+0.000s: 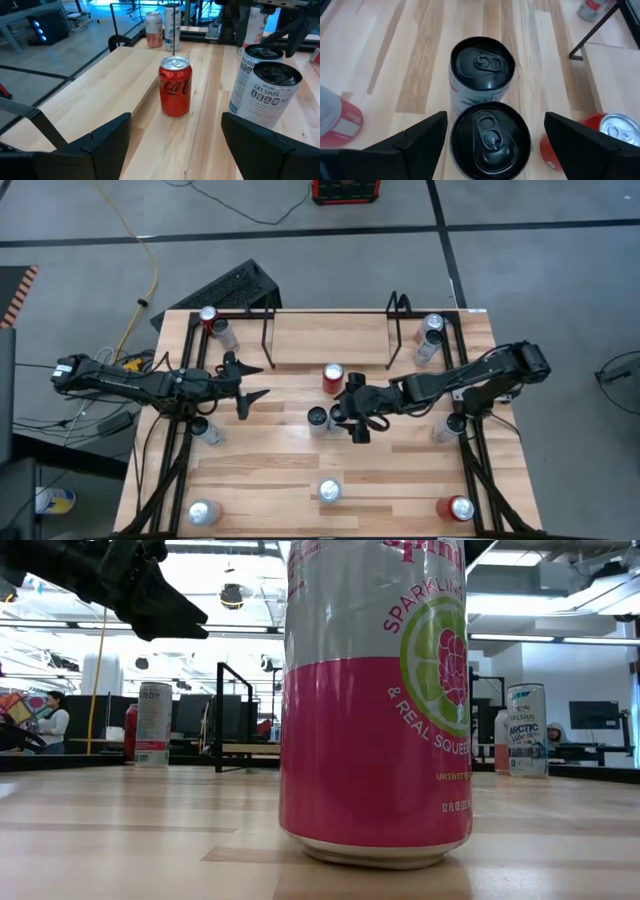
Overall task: Place canned beverage on shelf
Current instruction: Put the bottom right white blue soda can on the shelf
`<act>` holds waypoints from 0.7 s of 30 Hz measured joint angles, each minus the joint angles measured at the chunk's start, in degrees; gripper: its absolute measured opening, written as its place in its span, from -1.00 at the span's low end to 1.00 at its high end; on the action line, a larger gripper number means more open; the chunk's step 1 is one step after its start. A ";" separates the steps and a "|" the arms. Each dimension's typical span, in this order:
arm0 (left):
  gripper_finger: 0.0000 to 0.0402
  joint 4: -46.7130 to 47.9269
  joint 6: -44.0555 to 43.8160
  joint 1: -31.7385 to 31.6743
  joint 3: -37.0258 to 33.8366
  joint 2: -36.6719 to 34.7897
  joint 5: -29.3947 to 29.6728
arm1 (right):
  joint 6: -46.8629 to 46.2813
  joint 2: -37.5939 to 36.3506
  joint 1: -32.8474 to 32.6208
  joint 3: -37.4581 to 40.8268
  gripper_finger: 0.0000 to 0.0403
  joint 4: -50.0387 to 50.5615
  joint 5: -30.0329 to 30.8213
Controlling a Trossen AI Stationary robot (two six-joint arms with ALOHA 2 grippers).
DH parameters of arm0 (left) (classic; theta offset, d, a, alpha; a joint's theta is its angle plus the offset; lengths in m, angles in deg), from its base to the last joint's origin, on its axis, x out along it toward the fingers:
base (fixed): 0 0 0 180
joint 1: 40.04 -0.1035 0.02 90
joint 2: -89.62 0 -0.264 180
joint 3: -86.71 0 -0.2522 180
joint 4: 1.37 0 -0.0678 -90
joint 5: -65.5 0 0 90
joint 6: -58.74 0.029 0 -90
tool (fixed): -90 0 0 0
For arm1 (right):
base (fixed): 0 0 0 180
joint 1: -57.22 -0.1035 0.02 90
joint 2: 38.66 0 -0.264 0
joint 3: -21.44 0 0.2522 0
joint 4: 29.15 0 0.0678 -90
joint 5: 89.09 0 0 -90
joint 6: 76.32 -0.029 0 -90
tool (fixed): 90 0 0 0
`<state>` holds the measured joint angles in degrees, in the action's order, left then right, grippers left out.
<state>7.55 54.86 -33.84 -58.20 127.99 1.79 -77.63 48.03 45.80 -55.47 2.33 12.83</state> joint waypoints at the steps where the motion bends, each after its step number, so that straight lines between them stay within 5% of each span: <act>1: 0.48 -0.02 0.01 0.00 0.00 0.00 0.02 | -0.46 0.00 0.17 0.00 0.79 0.09 -0.01; 21: 0.48 0.36 -0.32 0.02 0.00 0.00 0.00 | -3.35 5.12 0.71 2.23 0.79 -2.28 -0.15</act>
<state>7.91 54.54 -33.82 -58.20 127.99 1.79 -80.99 53.16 46.50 -53.25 0.05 12.68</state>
